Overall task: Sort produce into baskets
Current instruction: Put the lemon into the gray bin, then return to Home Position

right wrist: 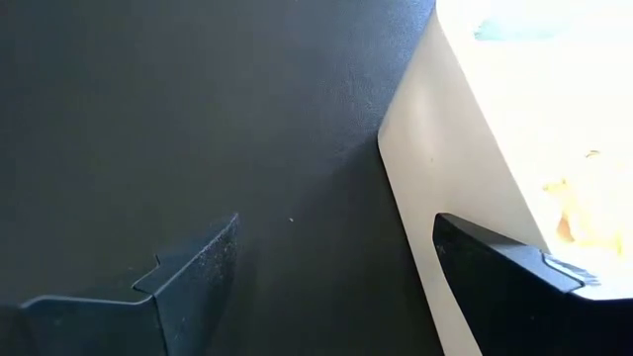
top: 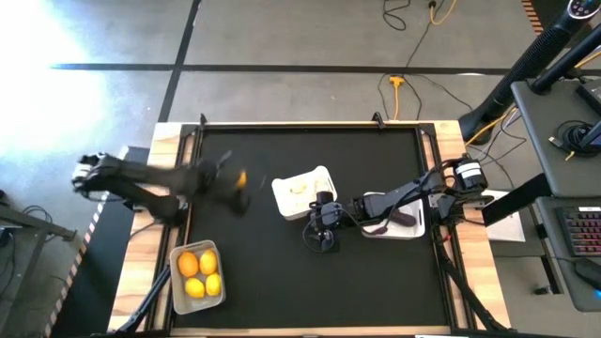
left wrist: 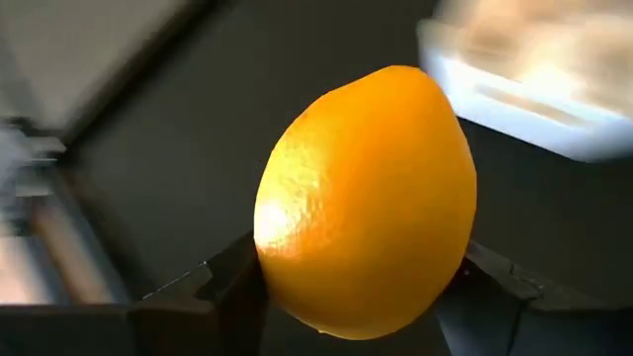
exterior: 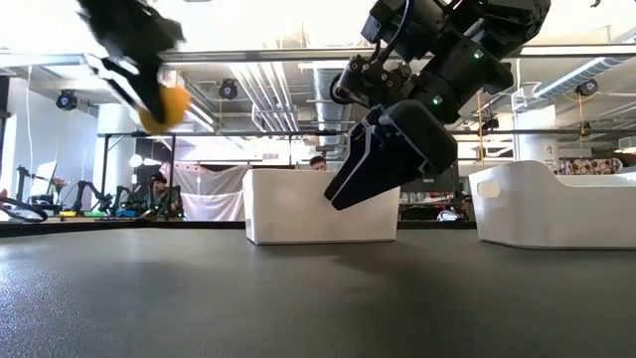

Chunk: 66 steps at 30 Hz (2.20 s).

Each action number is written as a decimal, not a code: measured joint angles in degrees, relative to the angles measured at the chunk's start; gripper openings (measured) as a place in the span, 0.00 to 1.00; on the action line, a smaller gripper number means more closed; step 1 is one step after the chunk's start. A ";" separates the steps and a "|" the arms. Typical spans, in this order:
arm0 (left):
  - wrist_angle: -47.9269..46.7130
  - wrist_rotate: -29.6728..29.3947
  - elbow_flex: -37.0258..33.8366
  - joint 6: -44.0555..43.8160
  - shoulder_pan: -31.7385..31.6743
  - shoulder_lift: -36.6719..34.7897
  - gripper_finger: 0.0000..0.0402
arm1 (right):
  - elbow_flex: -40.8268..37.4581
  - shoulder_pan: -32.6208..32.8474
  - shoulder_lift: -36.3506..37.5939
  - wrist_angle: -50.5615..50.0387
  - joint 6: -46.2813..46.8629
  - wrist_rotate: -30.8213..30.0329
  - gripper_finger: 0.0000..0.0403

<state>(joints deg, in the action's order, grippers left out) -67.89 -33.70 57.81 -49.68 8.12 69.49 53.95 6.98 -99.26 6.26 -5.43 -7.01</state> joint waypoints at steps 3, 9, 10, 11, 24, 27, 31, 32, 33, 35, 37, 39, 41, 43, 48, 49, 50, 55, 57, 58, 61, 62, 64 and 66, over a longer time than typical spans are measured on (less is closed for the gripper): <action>0.21 -0.11 -3.08 -12.93 17.89 -3.46 0.53 | 0.11 -0.02 -0.04 0.04 -0.41 0.00 0.81; 0.64 -1.17 -6.54 -47.07 44.42 -4.71 0.54 | 0.88 0.13 -0.13 0.14 1.66 0.83 0.81; 0.63 -1.15 -6.74 -51.92 47.46 -4.28 0.54 | 0.90 0.13 -0.13 0.29 2.41 1.60 0.81; 0.65 -1.15 -6.88 -55.89 49.85 -3.73 0.55 | 0.93 0.19 -0.13 0.45 3.52 2.81 0.81; 2.30 26.65 -3.51 -76.59 55.13 8.02 0.57 | -1.03 5.64 -0.15 -0.36 10.57 8.90 0.81; 0.98 30.66 -2.25 -79.72 54.81 10.38 0.58 | -1.11 7.10 -0.15 -0.15 9.75 8.63 0.81; -2.12 34.65 -1.05 -82.00 53.75 12.59 0.61 | -1.16 8.15 0.11 -0.12 4.72 8.67 0.81; -3.14 35.07 -0.55 -81.94 53.45 13.12 0.63 | -1.16 8.14 0.36 -0.11 4.05 8.68 0.81; -4.10 35.12 -0.11 -81.70 53.10 13.61 0.64 | -1.14 8.08 0.64 -0.14 3.55 8.53 0.81; -5.76 34.92 0.91 -80.64 52.27 14.44 0.67 | -1.09 7.95 1.26 -0.06 2.68 8.38 0.81; -5.51 34.46 1.86 -78.53 51.44 14.82 0.69 | -1.09 7.93 2.12 -0.36 1.27 8.26 0.81; -4.02 34.21 2.82 -75.51 50.50 14.88 0.70 | -1.09 8.03 3.42 -0.76 -0.17 8.01 0.81; -1.31 34.21 3.73 -72.38 49.68 14.87 0.71 | -1.03 8.04 5.12 -2.35 -1.85 6.40 0.81; 0.16 34.20 4.80 -69.52 48.85 14.84 0.71 | -1.03 8.00 7.13 -5.41 -3.37 3.07 0.81; -3.62 29.03 6.83 -62.86 46.65 14.80 0.71 | -1.63 8.00 13.02 -10.51 -6.44 -6.90 0.81; -4.64 25.86 7.21 -61.15 45.95 14.80 0.71 | -2.09 8.00 14.19 -10.59 -7.11 -8.41 0.81; -5.18 22.30 7.63 -58.43 45.28 14.80 0.71 | -2.64 7.98 15.37 -10.49 -7.63 -9.41 0.81; -4.67 -4.39 10.47 -32.80 42.45 14.80 0.71 | -5.77 6.95 20.87 -9.16 -8.09 -9.55 0.81; -3.88 -18.12 12.72 -21.92 41.14 14.81 0.71 | -7.05 6.32 22.64 -8.72 -7.90 -9.55 0.81; -3.93 -24.78 13.74 -17.91 40.60 14.93 0.71 | -7.76 5.98 23.37 -8.73 -7.89 -9.55 0.81; -3.98 -43.64 15.49 -10.46 39.25 15.54 0.71 | -9.31 4.47 25.08 -7.96 -7.89 -9.54 0.81; -4.00 -47.76 15.56 -8.66 38.72 15.67 0.71 | -9.56 3.85 25.18 -7.58 -7.86 -9.55 0.81; -4.20 -49.30 15.27 -5.90 36.98 15.67 0.71 | -9.64 2.45 25.22 -7.34 -7.54 -9.51 0.81; -4.52 -43.98 13.87 -5.26 34.62 15.52 0.71 | -9.70 1.03 24.44 -6.52 -7.18 -8.78 0.81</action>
<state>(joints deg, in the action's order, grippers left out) -72.41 -77.68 71.68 -54.94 42.74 85.01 44.25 8.01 -74.82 -0.26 -12.61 -15.78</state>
